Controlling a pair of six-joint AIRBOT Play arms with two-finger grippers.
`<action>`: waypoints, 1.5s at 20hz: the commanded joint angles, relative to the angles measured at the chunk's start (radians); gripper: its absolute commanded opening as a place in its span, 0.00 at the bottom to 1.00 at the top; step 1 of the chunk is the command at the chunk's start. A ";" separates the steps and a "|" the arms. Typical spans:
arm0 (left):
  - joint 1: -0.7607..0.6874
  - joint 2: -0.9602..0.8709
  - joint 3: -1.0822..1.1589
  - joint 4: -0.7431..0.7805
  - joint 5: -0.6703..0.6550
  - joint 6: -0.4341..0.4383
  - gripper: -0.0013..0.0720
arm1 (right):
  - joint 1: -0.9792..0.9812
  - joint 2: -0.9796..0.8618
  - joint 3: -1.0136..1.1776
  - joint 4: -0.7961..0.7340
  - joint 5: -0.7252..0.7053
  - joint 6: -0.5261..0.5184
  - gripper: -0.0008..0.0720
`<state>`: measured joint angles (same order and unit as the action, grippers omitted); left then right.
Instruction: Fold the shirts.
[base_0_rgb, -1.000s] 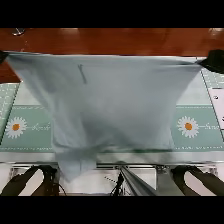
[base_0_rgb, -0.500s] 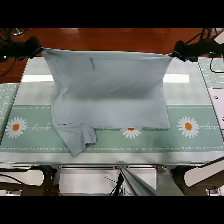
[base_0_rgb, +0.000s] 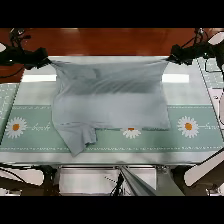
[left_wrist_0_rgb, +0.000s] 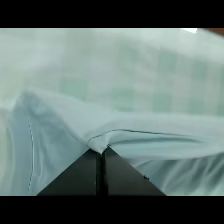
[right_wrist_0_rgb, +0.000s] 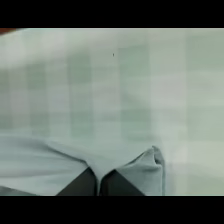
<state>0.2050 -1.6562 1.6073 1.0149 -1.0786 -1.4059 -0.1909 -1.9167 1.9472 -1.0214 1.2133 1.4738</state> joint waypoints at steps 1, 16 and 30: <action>0.005 0.014 -0.015 0.076 -0.232 0.037 0.04 | -0.019 0.018 0.003 -0.047 0.218 -0.036 0.04; 0.017 0.015 -0.314 0.145 -0.270 0.025 0.98 | -0.014 0.029 -0.251 -0.056 0.246 -0.073 0.87; 0.559 0.614 -1.141 -0.152 -0.163 0.273 0.98 | -0.176 0.865 -1.356 0.313 -0.160 -0.286 0.87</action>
<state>0.6628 -1.1202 0.6014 1.0389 -1.2789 -1.2083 -0.3576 -1.1942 0.7788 -0.8265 1.1313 1.2400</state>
